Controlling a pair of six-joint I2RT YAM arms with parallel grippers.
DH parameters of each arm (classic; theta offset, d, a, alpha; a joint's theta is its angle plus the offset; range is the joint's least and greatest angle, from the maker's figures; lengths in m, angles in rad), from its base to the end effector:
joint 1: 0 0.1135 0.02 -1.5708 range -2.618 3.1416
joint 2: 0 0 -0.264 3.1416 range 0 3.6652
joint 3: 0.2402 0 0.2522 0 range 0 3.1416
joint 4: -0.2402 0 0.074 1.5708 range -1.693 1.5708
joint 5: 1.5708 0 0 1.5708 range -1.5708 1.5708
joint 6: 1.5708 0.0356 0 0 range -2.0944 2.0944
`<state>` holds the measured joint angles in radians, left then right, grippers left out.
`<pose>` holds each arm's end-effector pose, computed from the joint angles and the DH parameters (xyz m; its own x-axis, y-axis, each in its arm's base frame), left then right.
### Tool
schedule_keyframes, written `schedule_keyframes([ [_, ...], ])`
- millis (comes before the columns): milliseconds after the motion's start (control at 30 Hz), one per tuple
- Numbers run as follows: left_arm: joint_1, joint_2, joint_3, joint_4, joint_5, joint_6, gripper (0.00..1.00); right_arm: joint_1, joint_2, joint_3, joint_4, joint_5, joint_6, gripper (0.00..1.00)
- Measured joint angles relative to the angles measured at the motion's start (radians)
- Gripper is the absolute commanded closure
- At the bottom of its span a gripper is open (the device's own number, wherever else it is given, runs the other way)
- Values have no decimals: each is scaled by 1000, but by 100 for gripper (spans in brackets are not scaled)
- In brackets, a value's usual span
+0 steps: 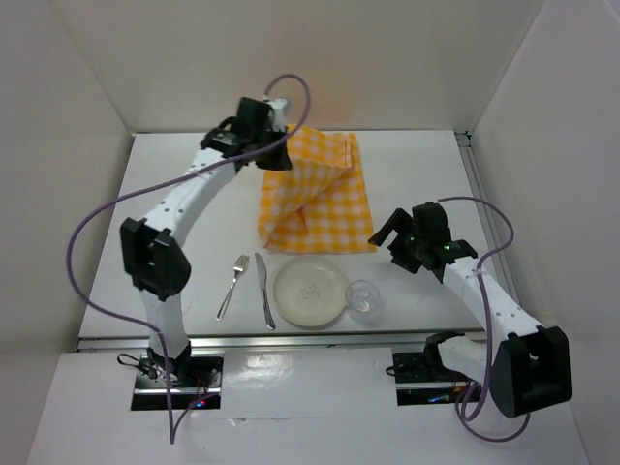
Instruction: Set the dinner table for one person
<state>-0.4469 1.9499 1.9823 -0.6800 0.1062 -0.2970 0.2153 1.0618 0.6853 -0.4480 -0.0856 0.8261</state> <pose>0.4022 -0.1969 0.3607 -0.6683 -0.0024 -0.7439 0.3246 0.8988 -0.2946 0.2099 0.0490 0.2294 -0.6843 0.6003 -0.4140 0.3447 0.7666 0.5418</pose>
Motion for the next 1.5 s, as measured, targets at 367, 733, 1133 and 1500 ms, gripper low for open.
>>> schedule_keyframes([
  [367, 254, -388, -474, 269, 241, -250, 100, 0, 294, -47, 262, -96, 87, 7],
  [733, 304, -402, -603, 339, 278, -318, 100, 0, 452, -45, 480, -110, 173, 21],
  [1133, 414, -443, -649, 380, 319, -366, 100, 0, 644, 92, 539, -20, 179, 100],
  [1500, 636, -388, -417, 412, 459, -473, 100, -20, 647, 651, 372, 107, -5, 100],
])
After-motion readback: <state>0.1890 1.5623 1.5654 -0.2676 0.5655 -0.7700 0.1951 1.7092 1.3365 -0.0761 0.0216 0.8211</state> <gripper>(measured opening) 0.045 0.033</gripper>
